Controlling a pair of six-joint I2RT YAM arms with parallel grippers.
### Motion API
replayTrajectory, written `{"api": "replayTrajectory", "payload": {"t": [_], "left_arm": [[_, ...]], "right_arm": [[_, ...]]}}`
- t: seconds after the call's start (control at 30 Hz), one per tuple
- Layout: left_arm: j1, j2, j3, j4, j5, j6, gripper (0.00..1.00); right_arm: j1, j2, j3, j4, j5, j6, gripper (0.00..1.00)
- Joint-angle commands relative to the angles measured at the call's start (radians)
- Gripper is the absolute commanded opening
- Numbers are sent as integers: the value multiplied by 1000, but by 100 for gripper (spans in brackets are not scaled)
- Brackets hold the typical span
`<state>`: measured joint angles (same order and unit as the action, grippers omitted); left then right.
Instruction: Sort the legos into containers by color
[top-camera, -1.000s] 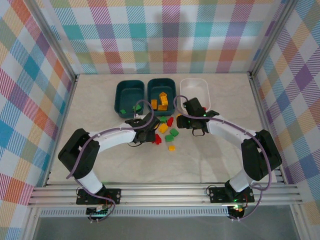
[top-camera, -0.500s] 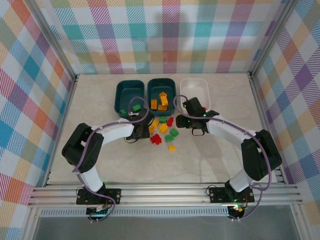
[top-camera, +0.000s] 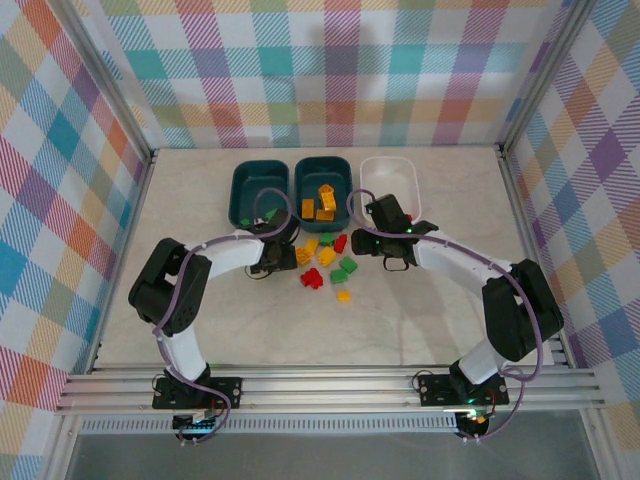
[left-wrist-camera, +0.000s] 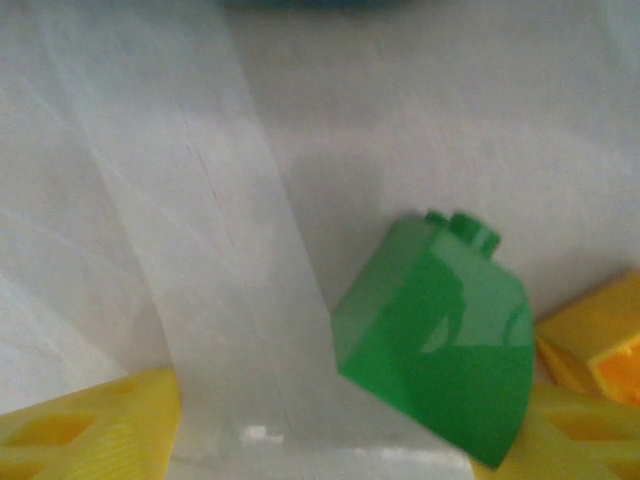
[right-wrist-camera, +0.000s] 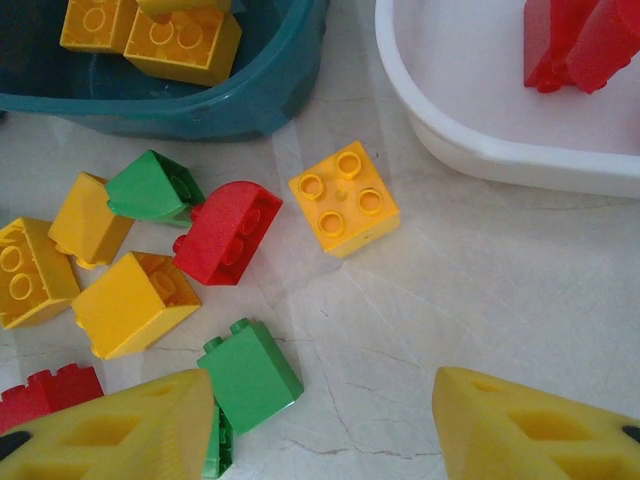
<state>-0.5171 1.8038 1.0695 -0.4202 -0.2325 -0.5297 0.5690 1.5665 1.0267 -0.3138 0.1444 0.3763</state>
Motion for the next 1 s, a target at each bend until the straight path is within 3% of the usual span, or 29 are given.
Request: {"api": "replayTrajectory", "payload": {"t": [0.0,0.27,0.7,0.97], "left_arm": [[18,43,70,31,-1,19,74],[34,148,165,29,7,48,72],[37,133,138,52,15,70,38],[33,19,107,23,50,57,27]], "right_arm": [[-3,18,-3,27,-8,-17,60],[-3,13,-2,22,1,-24,60],[-2,1,-2,29,-8,-26,60],[-3,-3,-3,30,-2,-25,60]]}}
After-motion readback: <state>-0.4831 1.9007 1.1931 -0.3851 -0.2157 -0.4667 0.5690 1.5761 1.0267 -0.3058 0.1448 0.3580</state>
